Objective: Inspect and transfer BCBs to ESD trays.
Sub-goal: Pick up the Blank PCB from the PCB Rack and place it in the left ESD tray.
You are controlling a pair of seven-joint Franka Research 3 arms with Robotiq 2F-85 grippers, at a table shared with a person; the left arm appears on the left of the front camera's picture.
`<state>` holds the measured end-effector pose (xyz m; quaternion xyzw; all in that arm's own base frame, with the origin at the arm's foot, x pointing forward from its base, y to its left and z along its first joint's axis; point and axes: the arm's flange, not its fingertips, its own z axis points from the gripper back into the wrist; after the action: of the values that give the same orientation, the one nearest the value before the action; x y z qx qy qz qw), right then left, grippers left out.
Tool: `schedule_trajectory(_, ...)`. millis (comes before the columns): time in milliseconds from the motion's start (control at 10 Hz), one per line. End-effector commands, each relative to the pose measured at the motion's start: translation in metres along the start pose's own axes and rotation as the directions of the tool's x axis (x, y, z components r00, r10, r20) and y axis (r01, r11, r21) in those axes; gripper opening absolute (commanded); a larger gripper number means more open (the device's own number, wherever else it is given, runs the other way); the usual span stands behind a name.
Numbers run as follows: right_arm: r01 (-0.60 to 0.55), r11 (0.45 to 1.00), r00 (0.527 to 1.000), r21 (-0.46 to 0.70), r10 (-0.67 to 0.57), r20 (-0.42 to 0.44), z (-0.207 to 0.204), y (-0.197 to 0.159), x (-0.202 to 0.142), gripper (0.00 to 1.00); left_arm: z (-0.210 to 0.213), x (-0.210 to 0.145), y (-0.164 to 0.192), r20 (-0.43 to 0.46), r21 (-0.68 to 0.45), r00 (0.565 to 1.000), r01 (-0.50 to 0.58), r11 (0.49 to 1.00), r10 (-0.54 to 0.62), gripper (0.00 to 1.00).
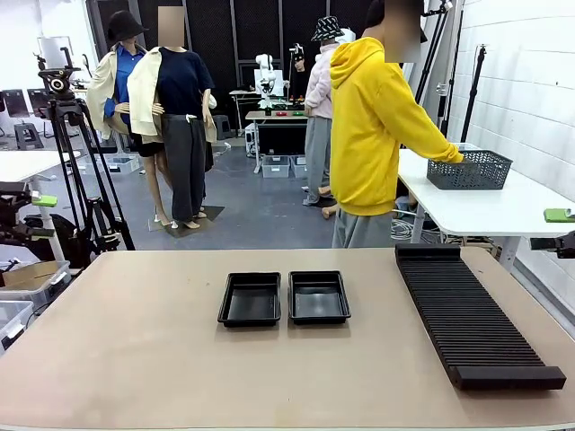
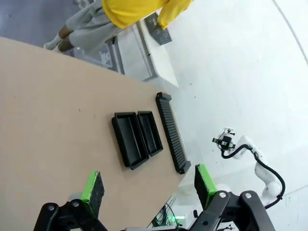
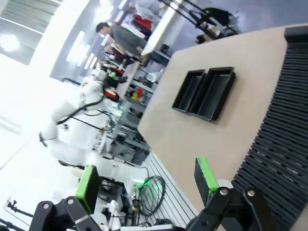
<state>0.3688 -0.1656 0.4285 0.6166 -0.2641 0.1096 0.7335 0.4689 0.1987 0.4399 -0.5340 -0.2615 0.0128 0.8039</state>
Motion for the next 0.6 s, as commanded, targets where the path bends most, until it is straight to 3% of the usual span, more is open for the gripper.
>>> schedule_trajectory(0,0.01,0.995,1.0,0.096,-0.013,0.025,0.0069,-0.0213,0.0091,1.0,0.0006,0.0101,0.0152,0.059,-0.094,0.995,0.081,0.992,-0.076,1.0)
schedule_trajectory(300,0.029,0.993,0.998,0.112,-0.035,0.048,0.0103,-0.0253,0.005,1.0,0.0062,0.0031,0.0148,0.1,-0.106,0.988,0.131,0.986,-0.121,1.0)
schedule_trajectory(500,0.031,0.994,0.998,0.103,-0.036,0.049,0.0124,-0.0259,0.0083,1.0,0.0039,0.0048,0.0086,0.051,-0.126,0.989,0.146,0.981,-0.141,1.0)
